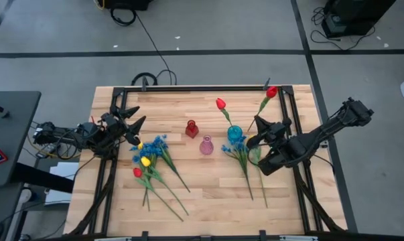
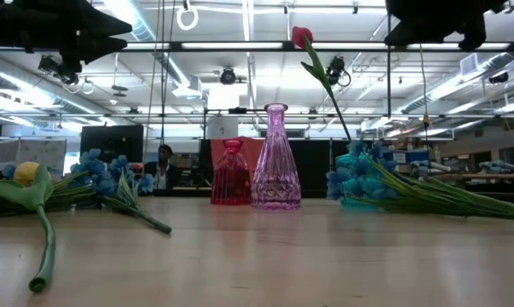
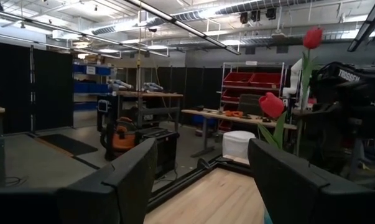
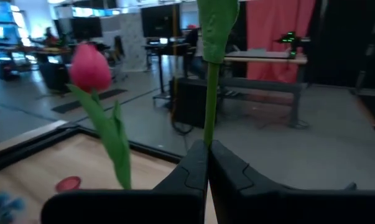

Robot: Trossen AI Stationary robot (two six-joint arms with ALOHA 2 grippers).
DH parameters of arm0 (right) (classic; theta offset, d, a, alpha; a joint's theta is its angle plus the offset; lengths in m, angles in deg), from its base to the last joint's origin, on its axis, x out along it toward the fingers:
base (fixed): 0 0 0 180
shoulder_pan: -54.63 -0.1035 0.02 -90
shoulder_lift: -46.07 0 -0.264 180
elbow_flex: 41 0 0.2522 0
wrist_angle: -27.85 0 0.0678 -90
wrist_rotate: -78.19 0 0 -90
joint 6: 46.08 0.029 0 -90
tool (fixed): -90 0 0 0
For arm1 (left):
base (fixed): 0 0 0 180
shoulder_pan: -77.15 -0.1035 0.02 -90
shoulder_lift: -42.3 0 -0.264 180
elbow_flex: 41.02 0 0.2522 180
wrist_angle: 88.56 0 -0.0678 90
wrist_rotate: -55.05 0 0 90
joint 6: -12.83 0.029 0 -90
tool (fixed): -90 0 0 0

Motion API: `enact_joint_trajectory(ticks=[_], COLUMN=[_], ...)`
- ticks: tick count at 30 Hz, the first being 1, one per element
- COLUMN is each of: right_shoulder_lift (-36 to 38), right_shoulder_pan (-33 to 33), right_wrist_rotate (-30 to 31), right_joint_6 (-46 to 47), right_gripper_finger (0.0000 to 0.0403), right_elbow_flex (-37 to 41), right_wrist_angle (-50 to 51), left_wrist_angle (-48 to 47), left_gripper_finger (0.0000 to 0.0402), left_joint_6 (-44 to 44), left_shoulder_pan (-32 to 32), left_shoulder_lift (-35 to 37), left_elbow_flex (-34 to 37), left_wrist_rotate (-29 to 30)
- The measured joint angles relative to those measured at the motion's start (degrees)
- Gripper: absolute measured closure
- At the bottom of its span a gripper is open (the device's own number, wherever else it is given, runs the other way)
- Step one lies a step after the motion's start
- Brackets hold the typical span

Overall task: Sort flowers into vase by color
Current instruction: Put the red tulip into the blue transparent vase

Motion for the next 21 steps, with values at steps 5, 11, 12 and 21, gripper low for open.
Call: enact_joint_trajectory(ticks=[5, 11, 12, 21], right_shoulder_lift=[-4.94, -8.87, -9.11, -9.96], right_shoulder_pan=[3.84, 6.10, 6.40, 9.16], right_wrist_rotate=[0.68, -1.54, -1.85, -6.73], right_joint_6=[-5.44, -14.52, -16.61, -33.53], right_gripper_finger=[0.0384, 0.0384, 0.0384, 0.0384], right_elbow_flex=[0.04, 0.04, 0.04, 0.04], right_wrist_angle=[-8.46, -20.05, -22.34, -37.07], left_wrist_angle=[0.57, 1.50, 1.63, 1.66], left_gripper_finger=[0.0143, 0.0143, 0.0143, 0.0143], left_joint_6=[-0.29, 1.23, 1.72, 2.31], left_shoulder_pan=[-0.01, -0.01, -0.01, -0.01], left_shoulder_lift=[-0.01, 0.00, 0.00, -0.02], left_elbow_flex=[0.01, -0.01, -0.01, -0.01], left_wrist_rotate=[0.00, 0.01, 0.01, 0.02])
